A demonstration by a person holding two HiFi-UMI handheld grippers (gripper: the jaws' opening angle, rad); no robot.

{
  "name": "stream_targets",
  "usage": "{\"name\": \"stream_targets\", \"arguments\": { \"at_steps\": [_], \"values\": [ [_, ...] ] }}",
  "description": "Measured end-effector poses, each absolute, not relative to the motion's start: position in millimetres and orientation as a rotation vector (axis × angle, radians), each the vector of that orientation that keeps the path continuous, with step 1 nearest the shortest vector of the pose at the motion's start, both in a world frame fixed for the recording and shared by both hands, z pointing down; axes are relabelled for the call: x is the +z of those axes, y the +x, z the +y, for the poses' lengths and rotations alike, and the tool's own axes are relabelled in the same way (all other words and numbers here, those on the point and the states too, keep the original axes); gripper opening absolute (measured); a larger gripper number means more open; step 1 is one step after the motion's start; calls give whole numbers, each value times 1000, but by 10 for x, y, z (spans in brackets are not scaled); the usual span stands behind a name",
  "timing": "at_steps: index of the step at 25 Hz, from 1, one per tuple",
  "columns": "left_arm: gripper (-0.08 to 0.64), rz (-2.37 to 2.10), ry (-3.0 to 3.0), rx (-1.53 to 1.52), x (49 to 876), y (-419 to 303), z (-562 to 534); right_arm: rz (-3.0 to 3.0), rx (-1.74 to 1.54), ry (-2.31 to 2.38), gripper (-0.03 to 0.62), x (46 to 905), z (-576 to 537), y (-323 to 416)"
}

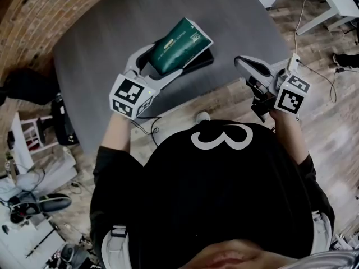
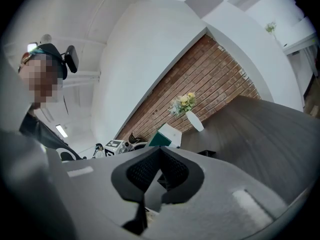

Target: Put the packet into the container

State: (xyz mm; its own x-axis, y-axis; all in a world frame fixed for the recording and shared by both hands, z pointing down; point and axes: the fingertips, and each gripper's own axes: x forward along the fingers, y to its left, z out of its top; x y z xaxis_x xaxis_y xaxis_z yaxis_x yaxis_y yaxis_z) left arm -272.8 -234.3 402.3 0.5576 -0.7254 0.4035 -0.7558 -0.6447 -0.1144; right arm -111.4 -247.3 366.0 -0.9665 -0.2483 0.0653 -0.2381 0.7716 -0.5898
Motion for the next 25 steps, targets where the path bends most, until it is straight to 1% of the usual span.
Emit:
{"name": "stream_targets", "arguments": {
  "at_steps": [3,10,25],
  "values": [
    [430,-1219,2740,722,4140,-2726,-2392,2930,-983,-439,2,3714,-2472,-1080],
    [430,-1053,2777,782,4375,-2728,-2451,2922,-1016,-512,2,3859,-2483,-1034],
    [431,-888,2728,903,4795,-2665,-2581,2901,-1082,-555,2,4038,-2517,-963]
  ]
}}
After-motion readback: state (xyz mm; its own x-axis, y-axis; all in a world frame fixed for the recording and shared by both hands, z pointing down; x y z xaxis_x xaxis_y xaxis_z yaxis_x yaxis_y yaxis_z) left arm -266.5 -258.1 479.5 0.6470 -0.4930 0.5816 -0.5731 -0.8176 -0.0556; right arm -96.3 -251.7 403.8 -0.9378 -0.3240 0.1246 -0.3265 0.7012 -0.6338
